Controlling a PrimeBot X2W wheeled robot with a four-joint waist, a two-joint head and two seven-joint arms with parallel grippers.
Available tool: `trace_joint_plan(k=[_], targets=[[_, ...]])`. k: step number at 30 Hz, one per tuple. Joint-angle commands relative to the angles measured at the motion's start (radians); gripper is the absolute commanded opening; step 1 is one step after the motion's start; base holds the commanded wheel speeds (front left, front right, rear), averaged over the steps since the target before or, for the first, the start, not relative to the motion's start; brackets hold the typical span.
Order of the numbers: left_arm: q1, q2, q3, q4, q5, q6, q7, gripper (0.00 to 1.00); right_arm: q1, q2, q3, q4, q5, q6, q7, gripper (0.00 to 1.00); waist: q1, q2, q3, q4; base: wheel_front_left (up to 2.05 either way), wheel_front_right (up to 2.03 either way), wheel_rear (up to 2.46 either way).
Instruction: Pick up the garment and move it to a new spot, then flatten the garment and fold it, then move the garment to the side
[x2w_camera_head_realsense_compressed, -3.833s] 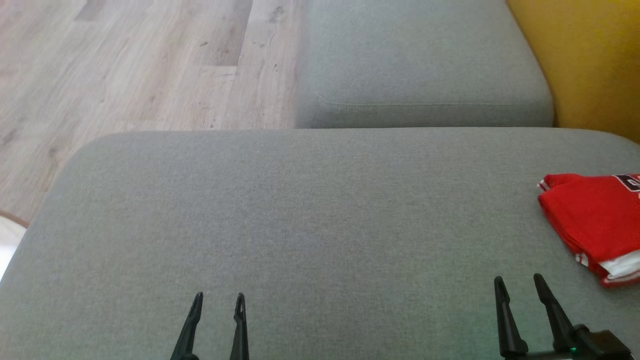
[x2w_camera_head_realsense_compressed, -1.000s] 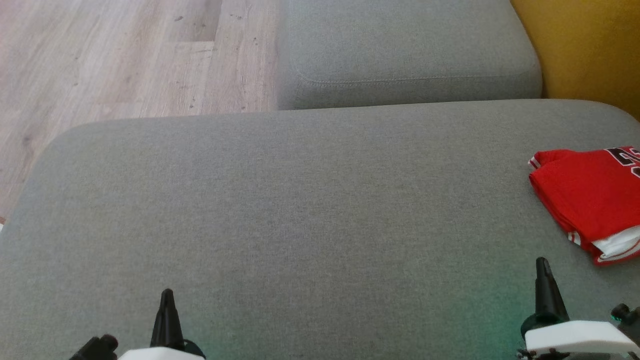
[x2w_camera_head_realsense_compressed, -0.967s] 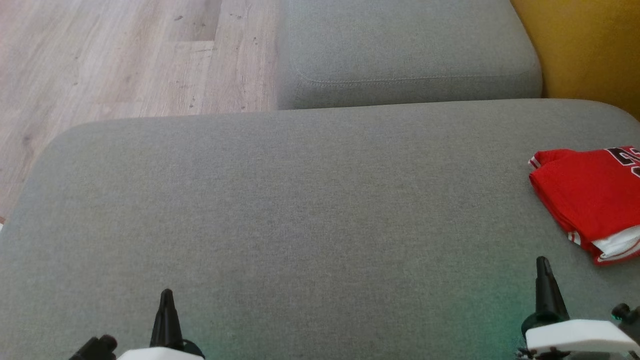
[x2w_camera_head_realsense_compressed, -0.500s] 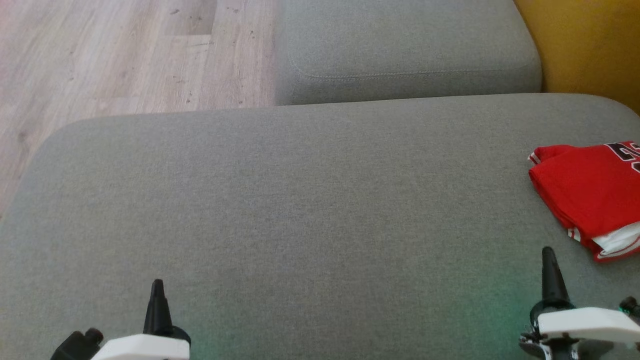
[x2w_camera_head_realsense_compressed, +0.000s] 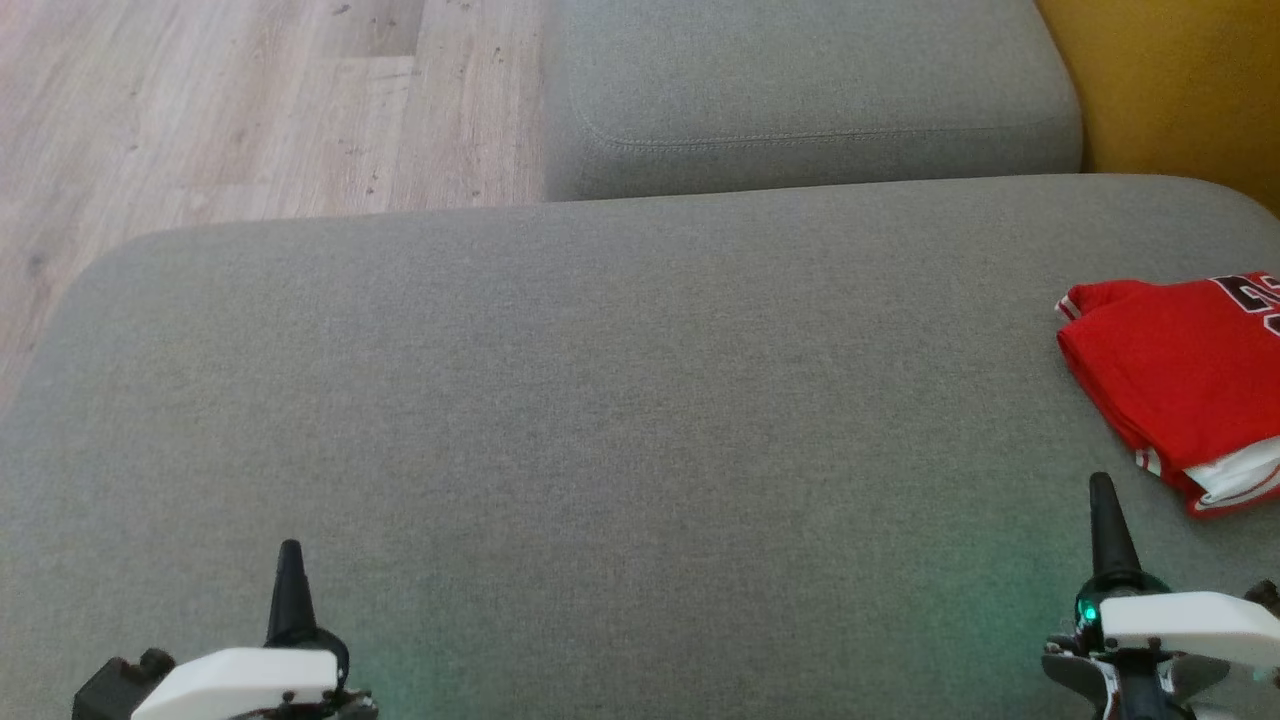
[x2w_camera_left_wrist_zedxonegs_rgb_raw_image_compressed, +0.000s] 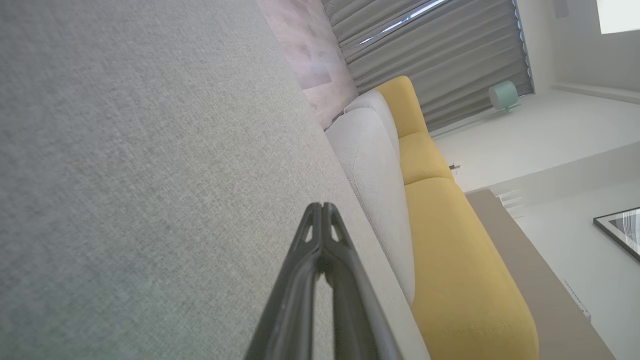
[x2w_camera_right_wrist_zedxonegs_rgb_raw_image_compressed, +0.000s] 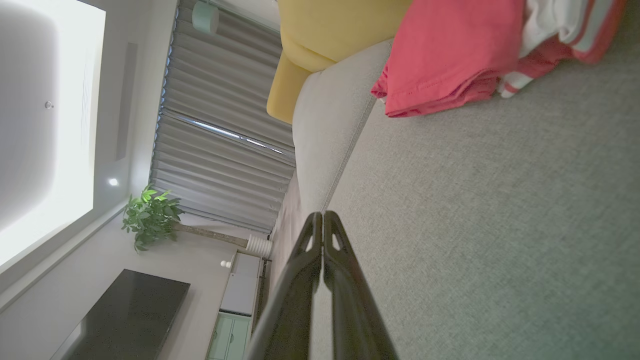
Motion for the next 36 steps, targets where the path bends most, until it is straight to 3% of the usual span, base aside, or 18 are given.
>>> trace_joint_plan(k=[1, 36], targets=[[-0.057, 0.011, 0.035, -0.026, -0.027, -0.007, 0.007, 0.00, -0.055, -0.024, 0.009, -0.029, 0.029, 0.005, 0.007, 0.00, -0.0001, -0.0001, 0.001, 0.000, 0.00, 0.00, 0.00], [-0.149, 0.006, 0.145, 0.001, -0.411, -0.069, 0.107, 0.00, -0.158, -0.023, -0.033, 0.003, 0.413, 0.007, 0.105, 0.00, -0.0001, -0.0001, 0.036, -0.014, 0.00, 0.00, 0.00]])
